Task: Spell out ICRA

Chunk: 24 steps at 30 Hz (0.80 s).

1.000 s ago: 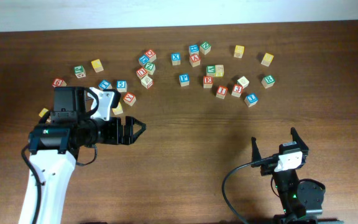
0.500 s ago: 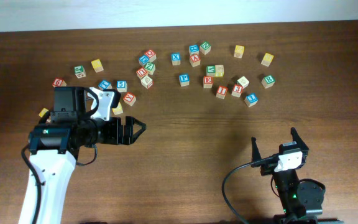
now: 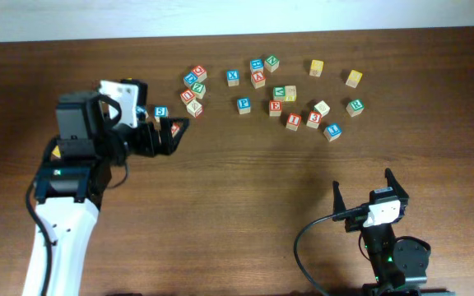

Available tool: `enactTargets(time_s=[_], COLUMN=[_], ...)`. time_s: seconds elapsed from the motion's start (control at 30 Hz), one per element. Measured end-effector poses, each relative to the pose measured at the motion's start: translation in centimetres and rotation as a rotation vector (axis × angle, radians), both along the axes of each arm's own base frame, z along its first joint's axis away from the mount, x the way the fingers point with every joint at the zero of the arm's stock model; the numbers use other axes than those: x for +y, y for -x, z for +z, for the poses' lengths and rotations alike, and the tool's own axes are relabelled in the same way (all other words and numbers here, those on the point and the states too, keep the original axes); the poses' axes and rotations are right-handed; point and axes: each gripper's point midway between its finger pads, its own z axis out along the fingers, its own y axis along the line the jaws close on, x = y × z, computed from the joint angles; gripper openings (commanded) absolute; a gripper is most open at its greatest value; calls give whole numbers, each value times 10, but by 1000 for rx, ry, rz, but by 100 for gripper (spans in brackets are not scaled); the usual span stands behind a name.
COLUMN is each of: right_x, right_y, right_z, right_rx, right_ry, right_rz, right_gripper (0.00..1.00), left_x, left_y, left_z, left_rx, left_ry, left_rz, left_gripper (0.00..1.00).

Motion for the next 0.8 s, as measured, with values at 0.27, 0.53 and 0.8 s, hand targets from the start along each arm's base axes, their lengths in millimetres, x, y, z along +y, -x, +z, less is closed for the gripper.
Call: enactTargets(time_s=[0.27,0.53,0.8], right_x=[0,0,0], right_y=[0,0,0], right_z=[0,0,0], right_rx=[0,0,0], right_ry=[0,0,0], right_rz=[0,0,0], right_gripper=[98,98,98], left_x=[26,48,63], left_y=[9,-10,-39], left_z=[80,99,111], left_rx=[24,-9,-106], left_ry=[-45,-116,-149], left_rz=[170,281,357], left_gripper=[99,0,0])
